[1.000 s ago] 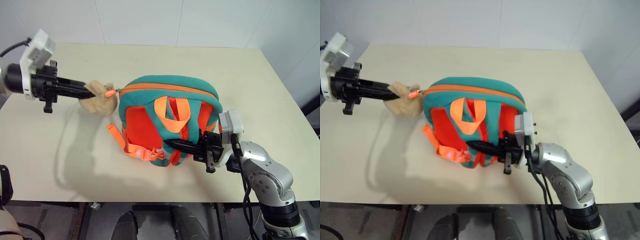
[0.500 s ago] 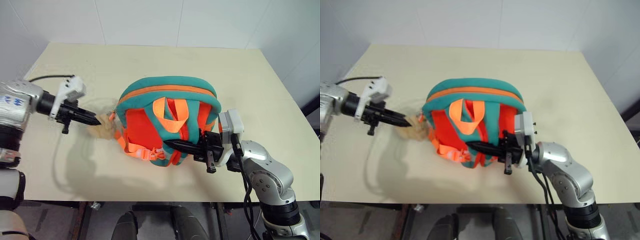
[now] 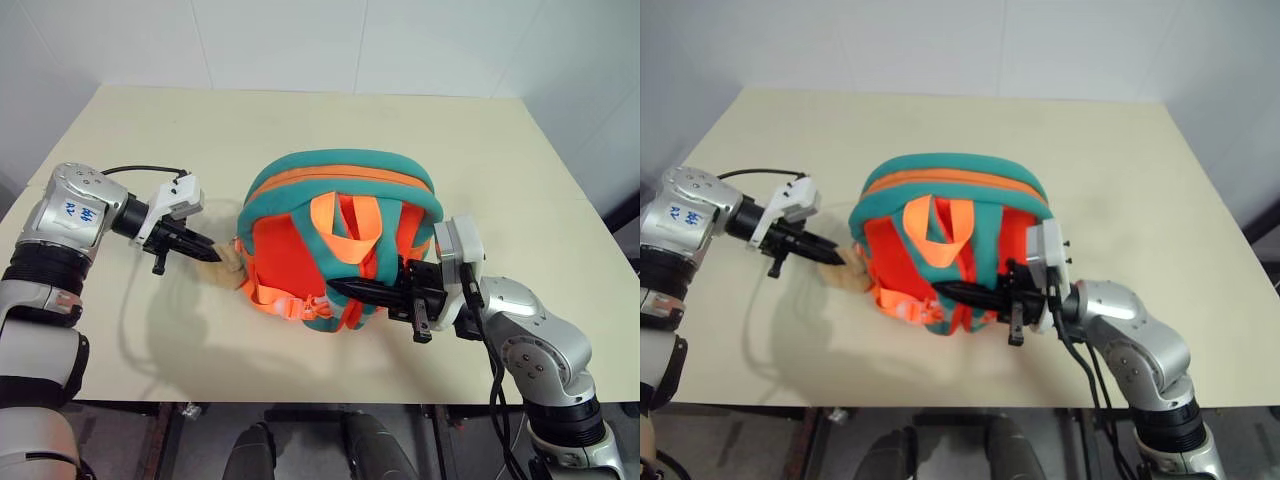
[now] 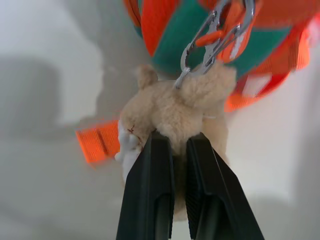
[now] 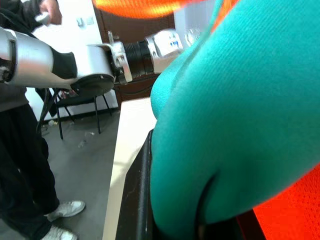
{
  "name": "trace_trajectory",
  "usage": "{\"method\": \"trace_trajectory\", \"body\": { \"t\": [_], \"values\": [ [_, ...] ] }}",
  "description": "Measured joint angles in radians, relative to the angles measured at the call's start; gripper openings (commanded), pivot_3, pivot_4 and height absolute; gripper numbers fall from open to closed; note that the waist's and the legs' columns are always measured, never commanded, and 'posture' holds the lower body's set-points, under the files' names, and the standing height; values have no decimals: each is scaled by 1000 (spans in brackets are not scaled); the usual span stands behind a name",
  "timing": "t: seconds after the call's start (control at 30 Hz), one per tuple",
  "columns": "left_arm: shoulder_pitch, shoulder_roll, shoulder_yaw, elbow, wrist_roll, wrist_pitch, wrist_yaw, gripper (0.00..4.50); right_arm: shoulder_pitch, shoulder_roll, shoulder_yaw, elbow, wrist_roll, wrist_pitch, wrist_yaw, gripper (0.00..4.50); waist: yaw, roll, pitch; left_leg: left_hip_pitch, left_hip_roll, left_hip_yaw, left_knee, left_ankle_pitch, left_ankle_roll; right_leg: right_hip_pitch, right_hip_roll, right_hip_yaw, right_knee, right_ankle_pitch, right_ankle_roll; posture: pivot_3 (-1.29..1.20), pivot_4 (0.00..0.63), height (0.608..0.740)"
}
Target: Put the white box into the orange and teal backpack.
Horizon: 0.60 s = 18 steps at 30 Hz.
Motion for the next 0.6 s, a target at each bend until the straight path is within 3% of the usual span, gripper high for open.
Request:
{"method": "trace_trajectory", "body": {
  "t": [0.03, 0.43, 0.47, 0.6],
  "values": [
    [7, -11, 38, -6, -21, 1, 0, 746, -6, -11, -1, 0, 13, 29, -10, 3, 1, 0, 0, 0, 0, 0, 0, 0, 0, 0, 0, 0, 0, 0, 0, 0, 150, 740],
    [167, 6, 251, -210, -128, 114, 12, 4448, -45, -119, -13, 1, 63, 95, 48, 4093, 1, 0, 0, 0, 0, 0, 1, 0, 0, 0, 0, 0, 1, 0, 0, 0, 150, 740],
    [168, 11, 269, -217, -137, 128, 17, 4500, -46, -130, -19, 3, 62, 95, 56, 4429, 1, 0, 0, 0, 0, 0, 1, 0, 0, 0, 0, 0, 1, 0, 0, 0, 150, 740],
    [179, 29, 331, -225, -155, 153, 36, 4500, -46, -170, -49, 25, 58, 93, 82, 4472, -1, 0, 0, 0, 0, 0, 0, 0, 0, 0, 0, 0, 1, 0, 0, 0, 150, 740]
  ]
}}
